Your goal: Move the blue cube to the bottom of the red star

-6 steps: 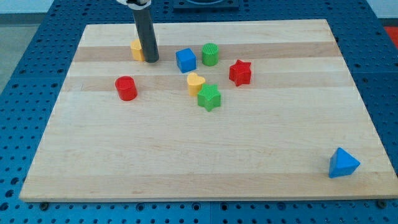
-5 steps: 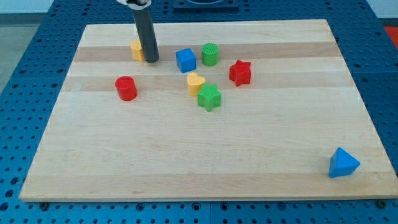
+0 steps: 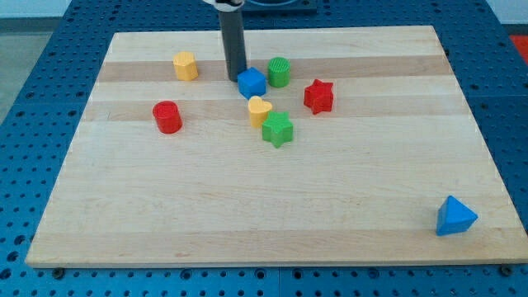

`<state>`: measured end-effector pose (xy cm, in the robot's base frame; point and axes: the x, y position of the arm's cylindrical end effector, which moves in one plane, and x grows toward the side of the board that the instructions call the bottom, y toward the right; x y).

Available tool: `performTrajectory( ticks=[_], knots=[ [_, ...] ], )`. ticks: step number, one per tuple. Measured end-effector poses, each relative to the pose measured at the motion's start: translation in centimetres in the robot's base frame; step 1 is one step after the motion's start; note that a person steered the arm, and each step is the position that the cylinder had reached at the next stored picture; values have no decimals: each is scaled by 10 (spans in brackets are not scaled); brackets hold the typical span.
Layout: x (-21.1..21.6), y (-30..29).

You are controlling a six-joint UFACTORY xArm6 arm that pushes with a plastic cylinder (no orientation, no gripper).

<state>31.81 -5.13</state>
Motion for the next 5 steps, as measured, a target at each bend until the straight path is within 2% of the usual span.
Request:
performTrajectory(
  ticks=[4,5],
  knots=[
    [94,54],
    [96,78]
  ],
)
